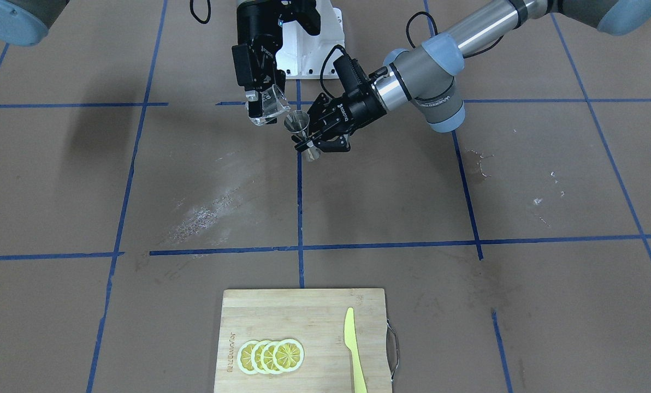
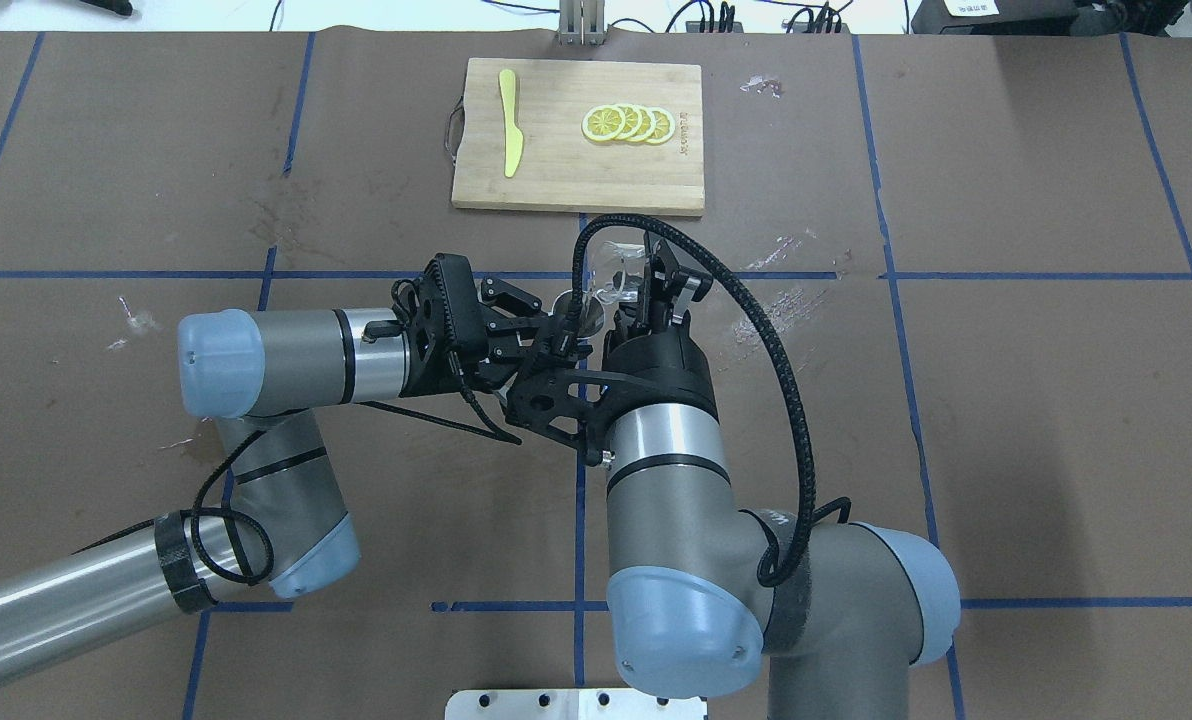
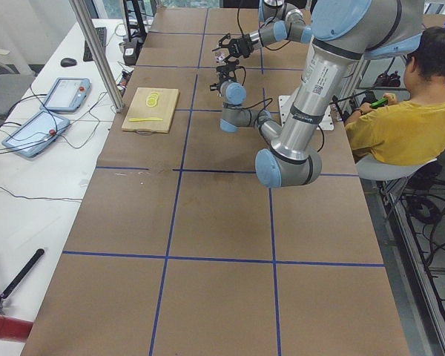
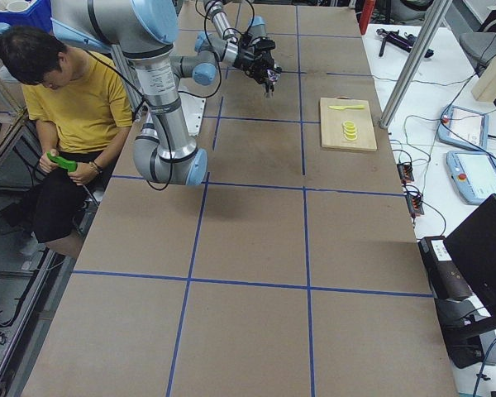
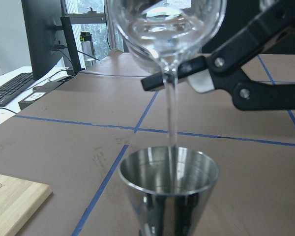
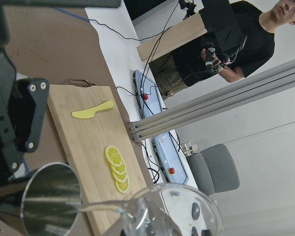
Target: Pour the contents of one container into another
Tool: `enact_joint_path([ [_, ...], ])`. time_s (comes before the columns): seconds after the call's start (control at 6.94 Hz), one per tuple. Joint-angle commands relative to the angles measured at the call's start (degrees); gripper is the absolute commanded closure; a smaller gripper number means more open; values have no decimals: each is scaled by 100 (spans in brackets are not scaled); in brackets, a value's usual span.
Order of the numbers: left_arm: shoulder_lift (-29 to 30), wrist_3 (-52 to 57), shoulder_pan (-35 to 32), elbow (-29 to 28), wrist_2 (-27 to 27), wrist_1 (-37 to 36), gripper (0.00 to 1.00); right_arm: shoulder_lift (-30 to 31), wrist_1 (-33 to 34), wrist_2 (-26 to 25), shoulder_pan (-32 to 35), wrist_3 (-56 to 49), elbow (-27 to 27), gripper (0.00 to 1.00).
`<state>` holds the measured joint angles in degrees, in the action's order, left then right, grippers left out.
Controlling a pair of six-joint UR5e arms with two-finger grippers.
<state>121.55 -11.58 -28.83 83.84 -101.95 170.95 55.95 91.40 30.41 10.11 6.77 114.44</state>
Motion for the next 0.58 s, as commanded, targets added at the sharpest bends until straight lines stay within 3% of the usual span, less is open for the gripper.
enact_joint_path([
  [0.0,0,7,0,0,0,0,100,-5,27,-96,0,-341,8,100],
  [0.43,-9,7,-9,0,0,0,100,-40,27,-123,0,-825,-1,100],
])
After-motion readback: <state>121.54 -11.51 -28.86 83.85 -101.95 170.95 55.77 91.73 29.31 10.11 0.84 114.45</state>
